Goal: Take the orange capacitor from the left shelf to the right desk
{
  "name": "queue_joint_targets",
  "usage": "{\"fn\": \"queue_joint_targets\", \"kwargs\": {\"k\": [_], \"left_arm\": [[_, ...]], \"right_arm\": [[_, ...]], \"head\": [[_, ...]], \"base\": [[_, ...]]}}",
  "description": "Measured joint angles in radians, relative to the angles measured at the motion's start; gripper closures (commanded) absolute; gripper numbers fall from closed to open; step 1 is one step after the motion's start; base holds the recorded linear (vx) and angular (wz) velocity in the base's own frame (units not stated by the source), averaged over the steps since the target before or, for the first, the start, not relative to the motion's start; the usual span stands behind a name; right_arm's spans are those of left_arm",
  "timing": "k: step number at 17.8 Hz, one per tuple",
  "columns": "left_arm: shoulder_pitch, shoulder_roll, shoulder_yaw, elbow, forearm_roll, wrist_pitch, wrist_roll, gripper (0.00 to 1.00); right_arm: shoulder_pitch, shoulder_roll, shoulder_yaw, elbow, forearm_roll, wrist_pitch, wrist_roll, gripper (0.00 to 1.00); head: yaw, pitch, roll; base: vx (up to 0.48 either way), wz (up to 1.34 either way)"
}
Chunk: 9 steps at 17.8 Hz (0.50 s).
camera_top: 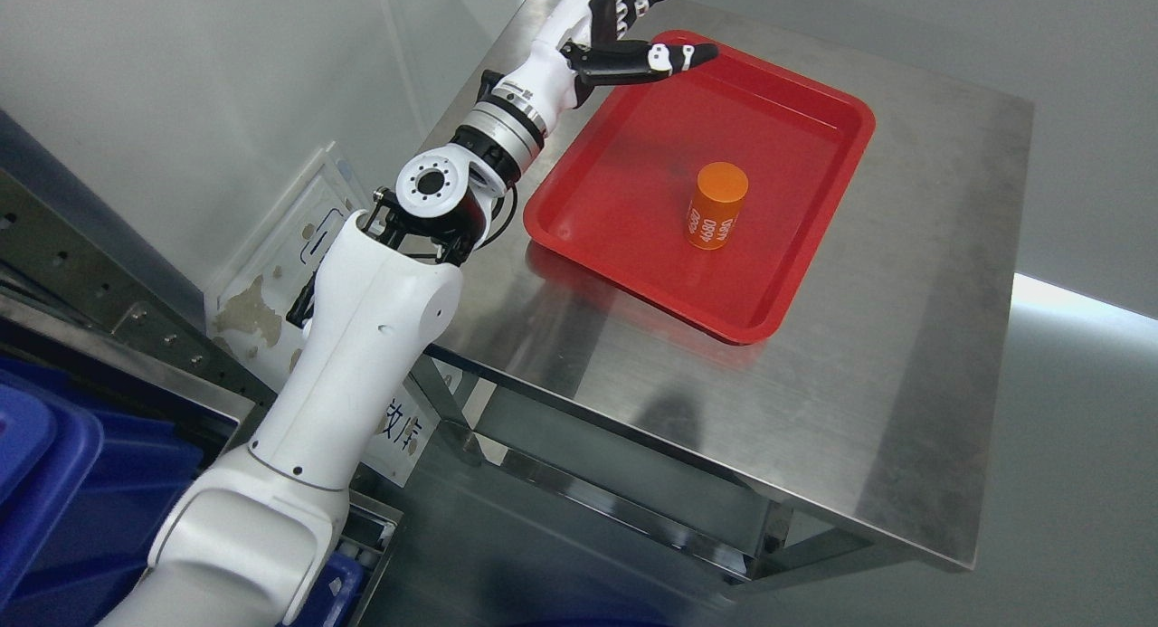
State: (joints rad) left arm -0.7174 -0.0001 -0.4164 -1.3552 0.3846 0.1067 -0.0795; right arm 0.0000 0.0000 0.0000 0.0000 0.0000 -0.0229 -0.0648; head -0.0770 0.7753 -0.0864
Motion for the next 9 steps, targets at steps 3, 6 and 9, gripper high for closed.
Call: {"fn": "queue_joint_targets", "kwargs": {"k": [3, 6, 9], "left_arm": [[0.091, 0.000, 0.070, -0.089, 0.000, 0.009, 0.032, 0.00], [0.138, 0.000, 0.127, -0.143, 0.000, -0.096, 0.039, 0.00], [0.174, 0.000, 0.184, -0.193, 0.007, -0.017, 0.041, 0.00]], "right_arm": [[0.000, 0.000, 0.000, 0.000, 0.000, 0.000, 0.000, 0.00], [0.000, 0.000, 0.000, 0.000, 0.000, 0.000, 0.000, 0.00], [0.000, 0.000, 0.000, 0.000, 0.000, 0.000, 0.000, 0.00]], "head": [[0.0000, 0.000, 0.000], [0.0000, 0.000, 0.000], [0.0000, 0.000, 0.000]], "base": [[0.000, 0.00], [0.000, 0.00], [0.000, 0.00]]}}
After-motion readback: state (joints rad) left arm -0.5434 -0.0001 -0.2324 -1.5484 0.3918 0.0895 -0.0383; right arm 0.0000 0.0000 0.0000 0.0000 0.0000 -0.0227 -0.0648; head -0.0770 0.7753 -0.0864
